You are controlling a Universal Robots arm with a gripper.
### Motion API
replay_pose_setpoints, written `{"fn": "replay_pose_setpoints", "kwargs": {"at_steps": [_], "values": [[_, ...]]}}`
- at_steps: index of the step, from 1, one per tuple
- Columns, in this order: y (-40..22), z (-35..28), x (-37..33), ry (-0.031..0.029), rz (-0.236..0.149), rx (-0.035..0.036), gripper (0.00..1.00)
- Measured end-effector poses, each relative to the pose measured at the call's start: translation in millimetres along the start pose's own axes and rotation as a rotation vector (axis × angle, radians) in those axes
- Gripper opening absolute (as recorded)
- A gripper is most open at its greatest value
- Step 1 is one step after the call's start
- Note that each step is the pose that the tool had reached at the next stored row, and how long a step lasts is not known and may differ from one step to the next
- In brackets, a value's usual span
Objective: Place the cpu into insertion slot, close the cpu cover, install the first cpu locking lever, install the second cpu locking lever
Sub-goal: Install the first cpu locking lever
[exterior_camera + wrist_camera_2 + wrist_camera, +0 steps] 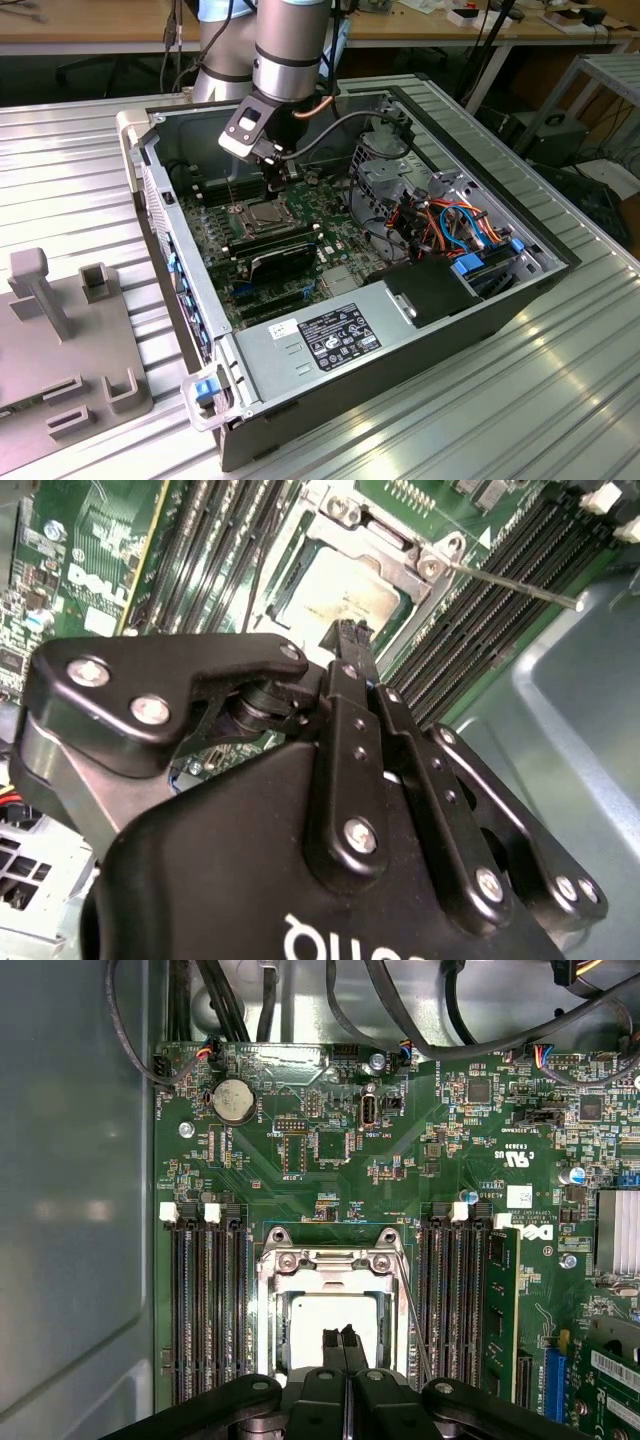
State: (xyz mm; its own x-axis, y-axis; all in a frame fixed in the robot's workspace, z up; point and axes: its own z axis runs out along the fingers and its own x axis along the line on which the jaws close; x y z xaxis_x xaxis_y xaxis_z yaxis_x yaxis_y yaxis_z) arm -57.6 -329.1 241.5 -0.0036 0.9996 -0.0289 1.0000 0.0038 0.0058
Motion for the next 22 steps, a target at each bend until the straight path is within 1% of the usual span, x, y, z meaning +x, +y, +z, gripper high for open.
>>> {"fn": "replay_pose_setpoints", "kwargs": {"at_steps": [4, 7, 10, 12, 13, 19, 22], "values": [[0.1, -4.5, 0.5, 0.0001, -0.006, -0.0003, 0.11], [-0.8, -5.0, 0.7, 0.0002, -0.011, -0.0005, 0.11], [-7.6, -4.9, 0.7, 0.0004, -0.021, -0.0007, 0.11], [-13.3, -4.6, 0.7, 0.0011, -0.025, -0.0008, 0.11], [-18.6, -4.4, 0.8, 0.0015, -0.029, -0.0009, 0.11], [-35.0, -4.3, 0.8, 0.0018, -0.038, -0.0013, 0.11], [-35.5, -4.3, 0.8, 0.0017, -0.038, -0.0011, 0.11]]}}
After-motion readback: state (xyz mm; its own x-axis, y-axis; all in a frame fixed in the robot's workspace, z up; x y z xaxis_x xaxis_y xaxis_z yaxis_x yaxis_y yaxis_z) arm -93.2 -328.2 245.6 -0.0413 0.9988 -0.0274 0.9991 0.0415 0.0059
